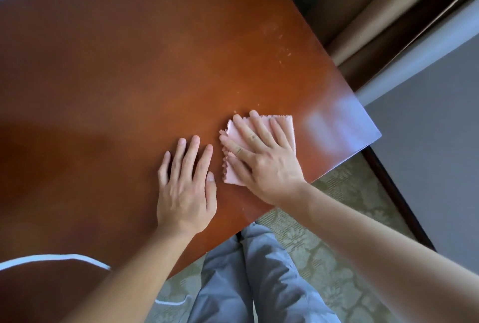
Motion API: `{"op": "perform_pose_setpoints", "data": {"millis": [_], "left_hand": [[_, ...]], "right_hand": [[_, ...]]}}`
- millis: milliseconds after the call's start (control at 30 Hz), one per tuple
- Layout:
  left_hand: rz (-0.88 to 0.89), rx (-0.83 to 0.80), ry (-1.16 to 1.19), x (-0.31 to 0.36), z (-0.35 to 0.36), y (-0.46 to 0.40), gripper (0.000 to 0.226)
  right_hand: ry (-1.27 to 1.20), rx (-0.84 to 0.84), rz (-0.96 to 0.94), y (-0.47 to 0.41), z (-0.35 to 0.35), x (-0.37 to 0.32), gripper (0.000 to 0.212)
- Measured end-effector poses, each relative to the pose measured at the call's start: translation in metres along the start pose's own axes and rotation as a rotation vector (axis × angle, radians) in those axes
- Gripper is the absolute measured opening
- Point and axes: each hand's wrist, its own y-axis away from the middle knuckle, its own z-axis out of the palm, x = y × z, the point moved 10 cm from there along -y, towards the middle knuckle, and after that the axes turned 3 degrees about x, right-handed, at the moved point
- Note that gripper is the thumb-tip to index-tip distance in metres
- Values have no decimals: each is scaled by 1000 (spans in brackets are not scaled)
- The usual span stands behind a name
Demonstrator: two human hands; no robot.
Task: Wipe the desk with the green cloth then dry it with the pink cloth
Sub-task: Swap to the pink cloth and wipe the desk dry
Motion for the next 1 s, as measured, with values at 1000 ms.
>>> {"op": "perform_pose_setpoints", "data": {"millis": [1000], "left_hand": [[4, -20, 25, 0, 1, 0, 54]], "right_hand": [[70, 13, 331, -27, -26, 99, 62]]}}
